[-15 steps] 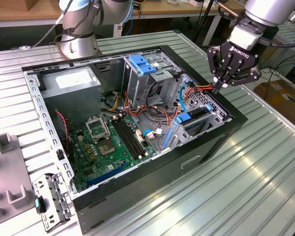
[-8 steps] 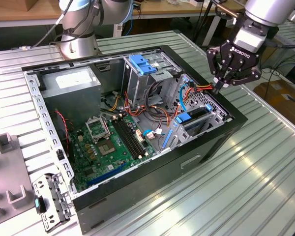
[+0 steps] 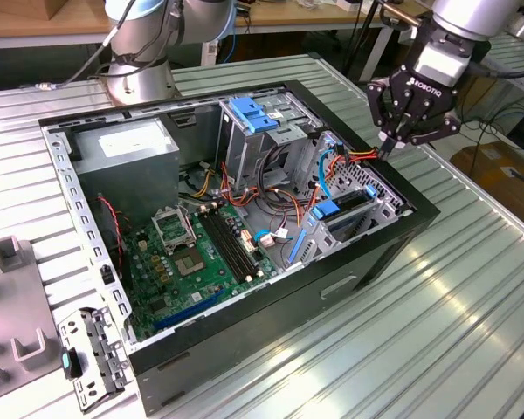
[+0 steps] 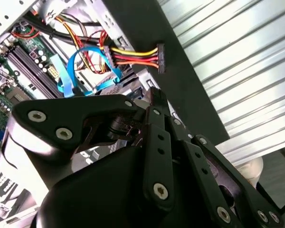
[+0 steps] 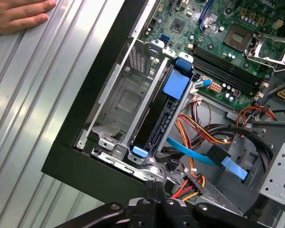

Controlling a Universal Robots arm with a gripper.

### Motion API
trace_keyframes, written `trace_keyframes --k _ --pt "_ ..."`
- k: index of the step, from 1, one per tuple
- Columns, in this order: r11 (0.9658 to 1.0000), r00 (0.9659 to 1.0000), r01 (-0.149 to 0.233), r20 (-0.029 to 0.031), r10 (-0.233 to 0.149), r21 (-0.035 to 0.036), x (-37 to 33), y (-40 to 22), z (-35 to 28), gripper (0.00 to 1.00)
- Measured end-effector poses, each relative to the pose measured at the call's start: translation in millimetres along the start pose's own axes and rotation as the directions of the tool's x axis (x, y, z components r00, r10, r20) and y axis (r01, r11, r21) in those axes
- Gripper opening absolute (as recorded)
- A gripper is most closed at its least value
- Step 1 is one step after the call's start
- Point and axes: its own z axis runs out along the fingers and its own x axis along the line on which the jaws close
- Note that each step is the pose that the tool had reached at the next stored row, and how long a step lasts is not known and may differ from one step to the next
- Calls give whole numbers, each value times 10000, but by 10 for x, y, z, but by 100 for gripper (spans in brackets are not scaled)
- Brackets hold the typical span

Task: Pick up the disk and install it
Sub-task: 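Insert the first disk wire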

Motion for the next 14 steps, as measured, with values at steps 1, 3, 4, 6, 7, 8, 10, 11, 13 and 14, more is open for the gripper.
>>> trace_keyframes --k 1,3,4,6,7,8,10,11,13,14 --pt "10000 10000 10 1 -10 -1 -1 -22 3 11" --pt "10000 10000 34 1 -34 -4 -4 -69 7 11" --pt "10000 10000 45 0 -45 -5 -10 -92 10 11" --pt "10000 10000 74 1 -74 -6 -25 -128 13 11" --pt "10000 10000 100 1 -100 -6 -33 -140 15 11" --pt "9999 9999 165 0 -165 -6 -41 -150 17 17" --pt "9981 9981 623 -11 -623 -6 -43 -152 21 24" --pt "9962 9962 867 -17 -867 -5 -44 -153 24 24" --pt "9913 9913 1319 -28 -1319 -6 -44 -153 30 24" --pt "9886 9886 1506 -33 -1506 -6 -44 -153 32 24"
